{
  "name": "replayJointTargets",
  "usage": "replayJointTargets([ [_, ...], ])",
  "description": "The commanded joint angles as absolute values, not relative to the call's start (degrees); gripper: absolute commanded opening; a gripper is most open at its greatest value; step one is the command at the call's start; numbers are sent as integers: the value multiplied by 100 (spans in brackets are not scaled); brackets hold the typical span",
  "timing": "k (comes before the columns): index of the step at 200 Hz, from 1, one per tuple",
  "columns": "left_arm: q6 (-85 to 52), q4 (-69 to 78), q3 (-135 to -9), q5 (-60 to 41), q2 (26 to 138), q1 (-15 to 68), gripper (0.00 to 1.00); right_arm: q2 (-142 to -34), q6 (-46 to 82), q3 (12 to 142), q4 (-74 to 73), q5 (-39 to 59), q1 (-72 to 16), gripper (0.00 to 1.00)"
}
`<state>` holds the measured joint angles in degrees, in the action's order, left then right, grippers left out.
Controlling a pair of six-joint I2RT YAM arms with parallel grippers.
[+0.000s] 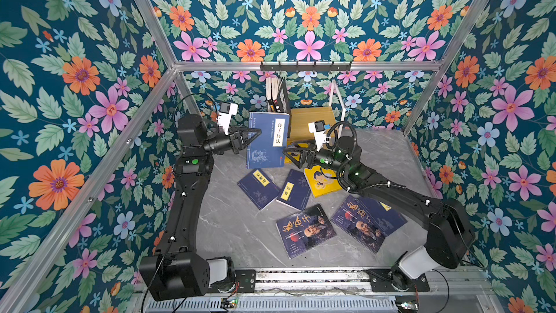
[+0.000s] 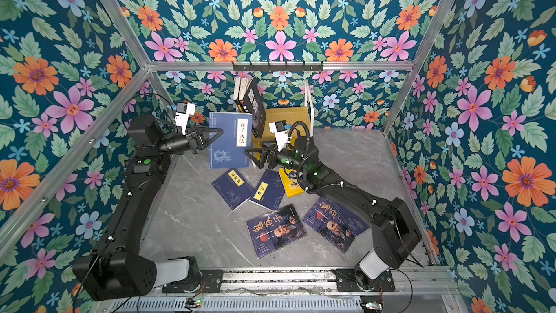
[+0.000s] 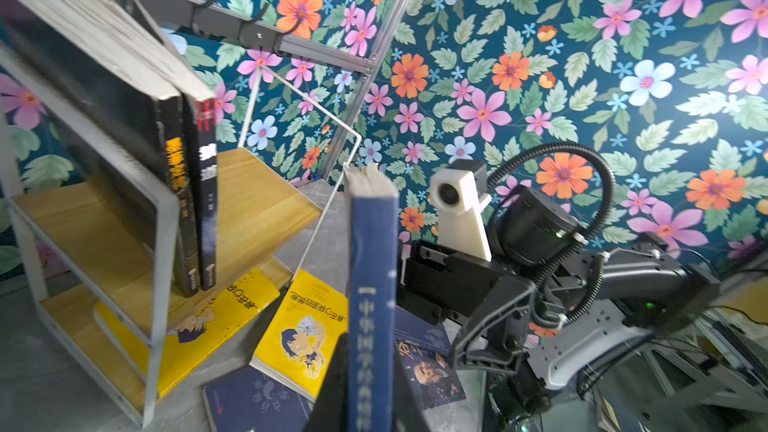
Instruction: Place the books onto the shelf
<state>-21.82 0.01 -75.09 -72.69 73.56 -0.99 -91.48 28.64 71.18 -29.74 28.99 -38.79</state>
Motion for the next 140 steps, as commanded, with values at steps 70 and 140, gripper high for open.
replayJointTargets([
  [70, -1031, -1141, -7833, -7336, 7333, 13, 8, -10143, 3074, 7793, -3914, 4816, -3649, 11],
  [140, 2458, -4738, -9587, -5947, 7772, 0, 83, -9259, 1437, 7234, -2267, 4962, -3529, 0],
])
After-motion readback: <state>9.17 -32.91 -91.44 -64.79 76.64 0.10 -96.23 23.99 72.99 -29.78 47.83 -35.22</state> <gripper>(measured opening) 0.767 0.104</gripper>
